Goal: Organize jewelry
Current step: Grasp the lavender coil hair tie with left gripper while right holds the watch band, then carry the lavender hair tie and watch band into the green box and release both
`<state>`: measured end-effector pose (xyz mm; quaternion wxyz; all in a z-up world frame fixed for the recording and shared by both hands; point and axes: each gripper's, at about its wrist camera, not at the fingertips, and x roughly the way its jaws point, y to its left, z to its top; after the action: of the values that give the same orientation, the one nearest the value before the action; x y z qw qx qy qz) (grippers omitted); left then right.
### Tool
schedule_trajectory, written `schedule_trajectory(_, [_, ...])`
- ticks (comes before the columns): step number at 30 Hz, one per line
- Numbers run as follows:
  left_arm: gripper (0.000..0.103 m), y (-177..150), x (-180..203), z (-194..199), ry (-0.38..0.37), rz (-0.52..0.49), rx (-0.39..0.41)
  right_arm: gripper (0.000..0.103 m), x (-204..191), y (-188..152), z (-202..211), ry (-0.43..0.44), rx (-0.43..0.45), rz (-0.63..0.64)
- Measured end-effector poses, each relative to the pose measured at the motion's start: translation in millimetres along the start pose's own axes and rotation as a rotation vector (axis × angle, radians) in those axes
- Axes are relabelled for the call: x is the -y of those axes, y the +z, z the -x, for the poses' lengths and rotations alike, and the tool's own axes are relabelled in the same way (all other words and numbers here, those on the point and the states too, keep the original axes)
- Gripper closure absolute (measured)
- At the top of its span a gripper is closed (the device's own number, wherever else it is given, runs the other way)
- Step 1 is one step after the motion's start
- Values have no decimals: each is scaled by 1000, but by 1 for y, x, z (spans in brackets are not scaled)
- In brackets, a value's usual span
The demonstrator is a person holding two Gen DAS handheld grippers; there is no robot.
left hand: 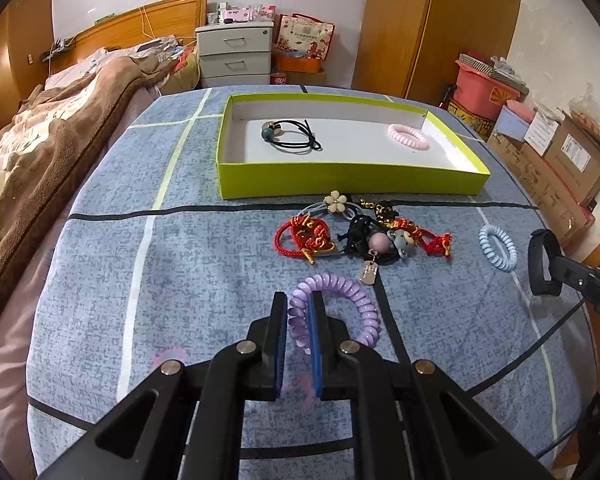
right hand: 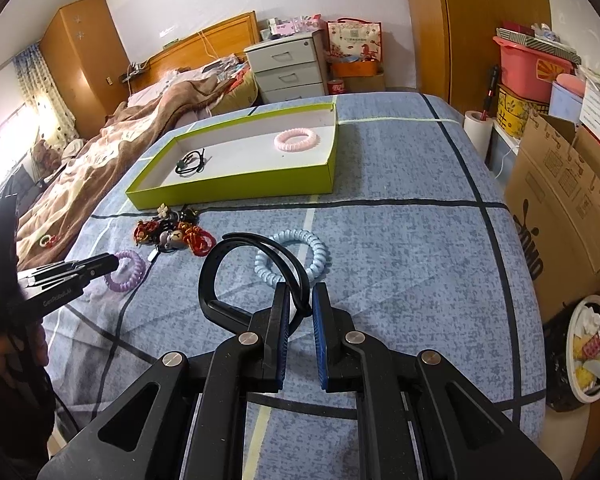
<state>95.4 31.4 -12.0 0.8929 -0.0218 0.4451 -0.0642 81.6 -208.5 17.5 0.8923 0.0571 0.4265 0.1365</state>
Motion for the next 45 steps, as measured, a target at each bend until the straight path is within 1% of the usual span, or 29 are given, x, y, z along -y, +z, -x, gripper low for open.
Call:
schedule_trajectory(2, [92, 0, 0, -3, 12, -5, -9, 91, 0, 1, 0, 0, 2, -2])
schedule_trajectory(10, [92, -4, -5, -11, 6, 13, -39, 91, -2, 1, -2, 3, -3, 2])
schedule_trajectory(12, [92, -3, -5, -12, 22, 8, -35, 91, -2, 1, -2, 4, -3, 1])
schedule_trajectory(13, [91, -3, -3, -12, 31, -4, -36, 91, -2, 1, -2, 4, -3, 1])
schedule_trajectory(17, [84, -1, 1, -14, 42, -26, -44, 91, -2, 0, -3, 1, -2, 1])
schedule_trajectory(21, [82, 2, 6, -17, 70, -55, -41, 91, -4, 0, -3, 2, -3, 4])
schedule_trajectory(22, [82, 2, 5, -17, 67, -52, -41, 91, -5, 1, -3, 3, -3, 5])
schedule_trajectory(25, [93, 1, 4, -15, 53, -54, -39, 91, -7, 2, -3, 3, -4, 9])
schedule_trajectory(28, [93, 0, 2, -14, 36, -43, -38, 91, -8, 2, -4, 2, -5, 10])
schedule_trajectory(33, [93, 2, -4, -6, 7, -19, -14, 91, -10, 6, -3, 1, 0, 11])
schedule_trajectory(38, [93, 5, -10, 2, 3, -4, 9, 91, -13, 11, -1, 1, 11, 10])
schedule_trajectory(45, [93, 23, -12, 14, -11, -6, 49, 91, -18, 27, -4, 9, 23, 13])
